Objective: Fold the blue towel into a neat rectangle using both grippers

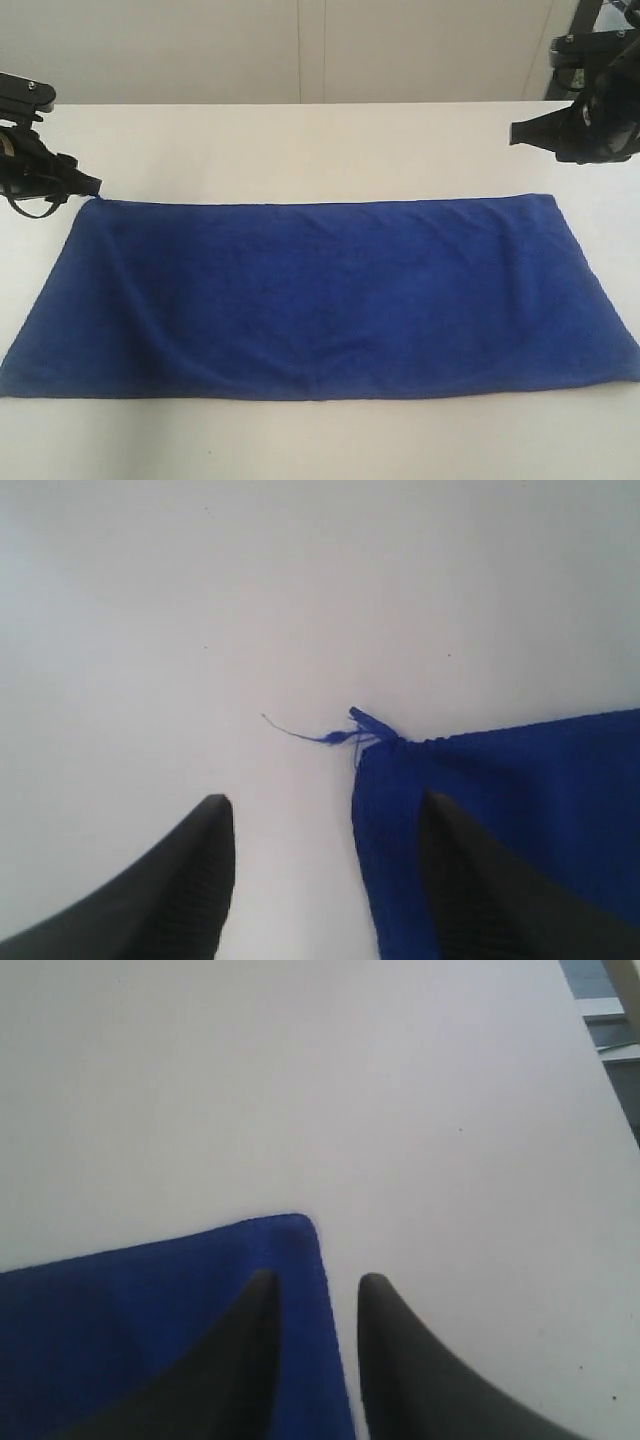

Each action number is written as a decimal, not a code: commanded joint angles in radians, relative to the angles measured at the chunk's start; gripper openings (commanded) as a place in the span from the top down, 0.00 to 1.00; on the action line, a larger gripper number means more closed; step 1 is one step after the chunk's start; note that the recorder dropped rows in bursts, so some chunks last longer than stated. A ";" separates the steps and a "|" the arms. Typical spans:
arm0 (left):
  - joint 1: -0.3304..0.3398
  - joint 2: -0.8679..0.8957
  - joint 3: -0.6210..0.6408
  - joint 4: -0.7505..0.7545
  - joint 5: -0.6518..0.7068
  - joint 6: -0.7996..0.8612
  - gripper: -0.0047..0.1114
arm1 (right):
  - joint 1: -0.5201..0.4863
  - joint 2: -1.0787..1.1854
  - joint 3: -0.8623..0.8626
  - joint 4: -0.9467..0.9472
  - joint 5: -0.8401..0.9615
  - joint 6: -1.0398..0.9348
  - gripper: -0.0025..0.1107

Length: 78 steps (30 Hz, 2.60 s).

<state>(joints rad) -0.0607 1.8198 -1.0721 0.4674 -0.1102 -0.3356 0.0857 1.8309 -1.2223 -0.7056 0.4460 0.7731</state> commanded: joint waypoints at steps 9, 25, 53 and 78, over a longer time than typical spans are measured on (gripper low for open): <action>-0.024 -0.027 -0.001 -0.165 0.395 -0.004 0.69 | -0.007 0.118 -0.122 0.489 0.221 -0.539 0.98; -0.082 0.049 0.001 -0.332 0.583 0.162 0.96 | -0.046 0.323 -0.256 0.485 0.272 -0.563 0.98; -0.082 0.070 0.001 -0.220 0.685 0.365 0.96 | -0.046 0.342 -0.256 0.466 0.291 -0.567 0.98; -0.082 -0.091 -0.001 -0.305 0.660 0.365 0.96 | -0.046 0.166 -0.254 0.467 0.386 -0.567 0.98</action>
<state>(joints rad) -0.1413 1.7860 -1.0791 0.1801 0.5114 0.0274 0.0447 2.0407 -1.4818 -0.2291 0.7841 0.2163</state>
